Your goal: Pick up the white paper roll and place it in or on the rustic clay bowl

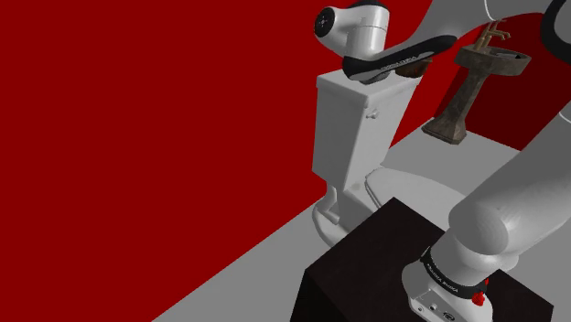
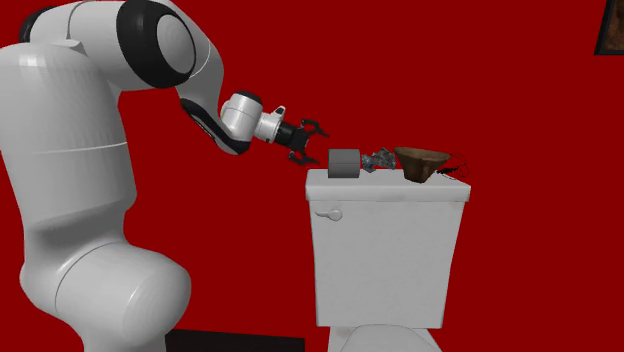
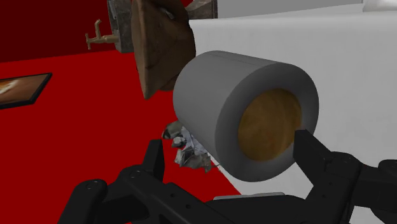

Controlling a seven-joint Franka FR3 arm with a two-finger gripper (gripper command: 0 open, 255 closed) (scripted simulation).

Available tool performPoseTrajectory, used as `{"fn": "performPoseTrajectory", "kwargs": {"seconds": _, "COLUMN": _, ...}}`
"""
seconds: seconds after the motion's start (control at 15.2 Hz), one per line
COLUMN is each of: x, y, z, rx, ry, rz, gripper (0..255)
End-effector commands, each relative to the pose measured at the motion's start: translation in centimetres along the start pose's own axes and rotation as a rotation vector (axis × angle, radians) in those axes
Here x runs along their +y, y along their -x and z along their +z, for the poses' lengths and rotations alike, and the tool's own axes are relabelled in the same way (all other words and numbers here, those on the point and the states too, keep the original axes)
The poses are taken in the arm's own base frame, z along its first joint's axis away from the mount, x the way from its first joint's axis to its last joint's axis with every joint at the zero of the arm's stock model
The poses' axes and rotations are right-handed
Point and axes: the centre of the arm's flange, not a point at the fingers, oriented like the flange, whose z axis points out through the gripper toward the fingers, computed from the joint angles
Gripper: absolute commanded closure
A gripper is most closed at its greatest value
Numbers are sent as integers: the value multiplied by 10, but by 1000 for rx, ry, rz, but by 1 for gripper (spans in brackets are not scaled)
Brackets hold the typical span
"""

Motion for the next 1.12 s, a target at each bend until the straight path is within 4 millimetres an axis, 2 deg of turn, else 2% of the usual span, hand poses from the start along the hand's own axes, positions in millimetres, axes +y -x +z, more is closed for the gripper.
{"fn": "performPoseTrajectory", "kwargs": {"seconds": 0.0, "x": 0, "y": 1, "z": 14, "rx": 0, "ry": 0, "rz": 0, "gripper": 0}}
{"fn": "performPoseTrajectory", "kwargs": {"seconds": 0.53, "x": 0, "y": 1, "z": 14, "rx": 0, "ry": 0, "rz": 0, "gripper": 0}}
{"fn": "performPoseTrajectory", "kwargs": {"seconds": 0.59, "x": 0, "y": 1, "z": 14, "rx": 0, "ry": 0, "rz": 0, "gripper": 255}}
{"fn": "performPoseTrajectory", "kwargs": {"seconds": 1.06, "x": 0, "y": 1, "z": 14, "rx": 0, "ry": 0, "rz": 0, "gripper": 255}}
